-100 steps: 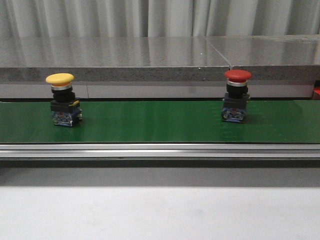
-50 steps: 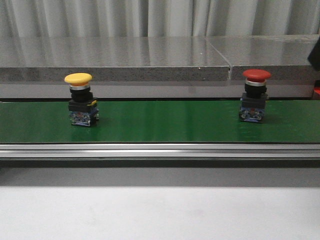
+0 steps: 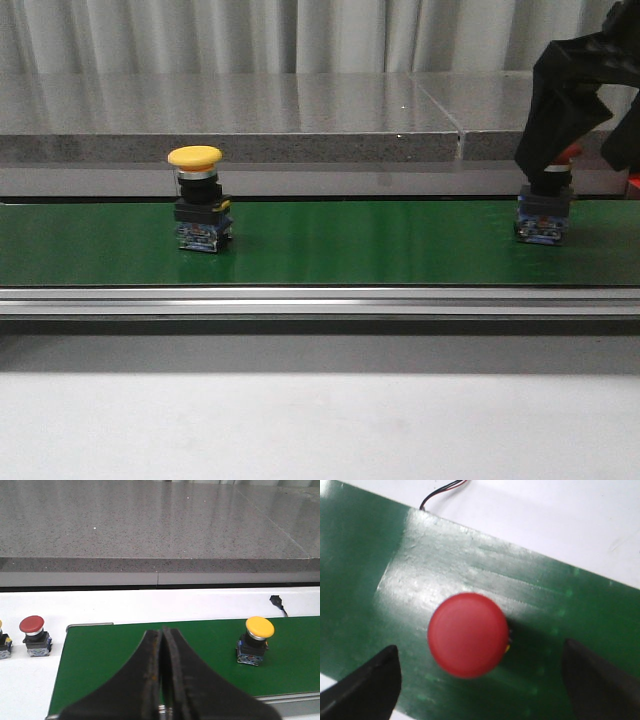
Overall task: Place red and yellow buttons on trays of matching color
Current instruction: 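Grasp the red button at the belt's end with the right gripper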
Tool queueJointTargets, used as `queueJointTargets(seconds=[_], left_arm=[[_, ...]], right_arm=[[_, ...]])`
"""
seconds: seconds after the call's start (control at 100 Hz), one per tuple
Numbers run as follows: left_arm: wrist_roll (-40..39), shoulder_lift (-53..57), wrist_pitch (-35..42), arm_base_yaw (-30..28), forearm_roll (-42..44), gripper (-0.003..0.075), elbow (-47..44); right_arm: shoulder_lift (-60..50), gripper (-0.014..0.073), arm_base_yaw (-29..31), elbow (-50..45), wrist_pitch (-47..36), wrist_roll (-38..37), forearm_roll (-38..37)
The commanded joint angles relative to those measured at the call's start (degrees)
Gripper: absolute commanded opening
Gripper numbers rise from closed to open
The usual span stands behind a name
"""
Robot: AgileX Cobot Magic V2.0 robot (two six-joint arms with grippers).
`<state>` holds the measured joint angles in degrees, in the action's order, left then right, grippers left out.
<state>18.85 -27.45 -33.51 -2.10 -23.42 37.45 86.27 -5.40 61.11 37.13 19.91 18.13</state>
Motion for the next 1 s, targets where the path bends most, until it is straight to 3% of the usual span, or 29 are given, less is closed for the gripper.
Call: queueJointTargets(seconds=[0.0,0.11,0.18,0.37,0.44,0.63,0.99], left_arm=[[0.1,-0.1,4.2,0.4,-1.5,-0.0019,1.6],[0.1,-0.1,4.2,0.4,-1.5,-0.0019,1.6],[0.1,-0.1,4.2,0.4,-1.5,-0.0019,1.6],[0.1,-0.1,4.2,0.4,-1.5,-0.0019,1.6],[0.1,-0.1,4.2,0.4,-1.5,-0.0019,1.6],[0.1,-0.1,4.2,0.4,-1.5,-0.0019,1.6],[0.1,-0.1,4.2,0.4,-1.5,-0.0019,1.6]], right_arm=[[-0.3,0.0642,-0.1,2.9,-3.3,0.6,0.2],[2.1,0.0606,-0.1,4.1,-3.4,0.6,-1.2],[3.2,0.0533,-0.1,4.5,-3.4,0.6,-1.7],[3.4,0.0167,0.0,5.2,0.6,0.6,-1.7],[3.4,0.0095,0.6,6.8,3.4,0.6,-2.0],[3.2,0.0089,6.8,15.3,10.1,0.5,-2.1],[6.6,0.0089,30.4,33.0,11.8,-1.5,-2.1]])
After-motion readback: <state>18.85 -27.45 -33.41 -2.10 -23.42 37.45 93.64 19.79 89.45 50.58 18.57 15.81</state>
